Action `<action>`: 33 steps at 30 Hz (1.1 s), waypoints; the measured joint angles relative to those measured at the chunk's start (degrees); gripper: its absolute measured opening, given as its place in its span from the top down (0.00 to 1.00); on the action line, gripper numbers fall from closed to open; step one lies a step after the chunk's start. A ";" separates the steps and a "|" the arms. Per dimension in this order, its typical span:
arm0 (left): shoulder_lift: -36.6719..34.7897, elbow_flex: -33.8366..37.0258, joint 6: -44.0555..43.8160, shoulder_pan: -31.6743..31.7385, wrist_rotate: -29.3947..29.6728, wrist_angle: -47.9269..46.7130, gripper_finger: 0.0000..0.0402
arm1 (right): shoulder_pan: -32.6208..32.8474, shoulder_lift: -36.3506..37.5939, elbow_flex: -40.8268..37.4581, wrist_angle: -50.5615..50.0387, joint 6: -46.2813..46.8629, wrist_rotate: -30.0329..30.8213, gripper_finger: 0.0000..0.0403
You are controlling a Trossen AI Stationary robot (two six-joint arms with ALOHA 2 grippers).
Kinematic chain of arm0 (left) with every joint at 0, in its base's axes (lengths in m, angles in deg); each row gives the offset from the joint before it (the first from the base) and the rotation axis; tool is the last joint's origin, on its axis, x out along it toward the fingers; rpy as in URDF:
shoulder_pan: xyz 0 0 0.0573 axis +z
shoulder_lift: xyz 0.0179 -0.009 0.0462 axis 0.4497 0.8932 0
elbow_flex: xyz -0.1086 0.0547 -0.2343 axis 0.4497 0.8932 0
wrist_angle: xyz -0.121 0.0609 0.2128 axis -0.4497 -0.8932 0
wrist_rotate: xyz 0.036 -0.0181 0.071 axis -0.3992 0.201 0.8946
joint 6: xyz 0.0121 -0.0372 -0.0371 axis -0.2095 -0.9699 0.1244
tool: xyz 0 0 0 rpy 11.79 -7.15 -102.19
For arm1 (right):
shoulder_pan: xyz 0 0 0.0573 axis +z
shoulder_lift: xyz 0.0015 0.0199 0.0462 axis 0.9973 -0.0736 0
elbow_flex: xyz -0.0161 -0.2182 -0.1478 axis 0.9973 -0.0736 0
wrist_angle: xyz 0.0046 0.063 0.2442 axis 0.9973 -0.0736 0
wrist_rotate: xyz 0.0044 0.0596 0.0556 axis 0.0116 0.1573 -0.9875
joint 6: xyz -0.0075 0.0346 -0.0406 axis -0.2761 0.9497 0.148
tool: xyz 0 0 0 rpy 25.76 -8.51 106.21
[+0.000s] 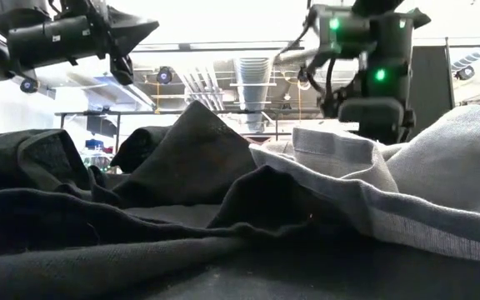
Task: Sort towels by color in basket
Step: Put the top gray towel into the left transparent bin
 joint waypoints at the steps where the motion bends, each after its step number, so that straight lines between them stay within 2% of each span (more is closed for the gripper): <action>1: -0.14 0.00 0.02 0.00 0.01 0.00 1.00 | 0.00 -0.64 0.00 0.06 0.02 0.59 0.40; 6: -0.17 0.00 0.55 0.00 0.02 -0.02 1.00 | 0.00 -1.83 0.00 0.40 -0.01 1.60 0.52; 9: -0.08 0.00 0.56 0.00 0.02 -0.07 1.00 | 0.00 -1.79 0.00 0.78 -0.34 2.09 0.67; 13: -0.17 0.00 0.56 0.00 0.19 -0.02 1.00 | 0.00 -1.21 0.00 1.36 -3.78 3.10 0.92; 14: -0.17 0.00 0.56 0.00 0.43 0.19 1.00 | 0.00 -0.65 0.01 1.55 -4.49 3.11 0.94; 17: -0.10 -0.51 0.58 0.00 0.59 0.19 1.00 | 0.02 2.19 0.78 1.96 -7.32 3.67 0.97; 20: -0.03 -1.19 1.41 0.00 0.56 0.07 1.00 | 0.28 7.06 1.74 4.81 -11.88 6.69 0.98; 27: 0.16 -2.75 8.12 0.00 0.54 -1.75 1.00 | 0.37 21.83 1.88 18.92 -28.62 9.66 0.98; 33: 0.13 -3.82 8.37 0.00 0.54 -1.70 1.00 | 0.37 34.64 1.92 17.90 -34.17 15.32 0.98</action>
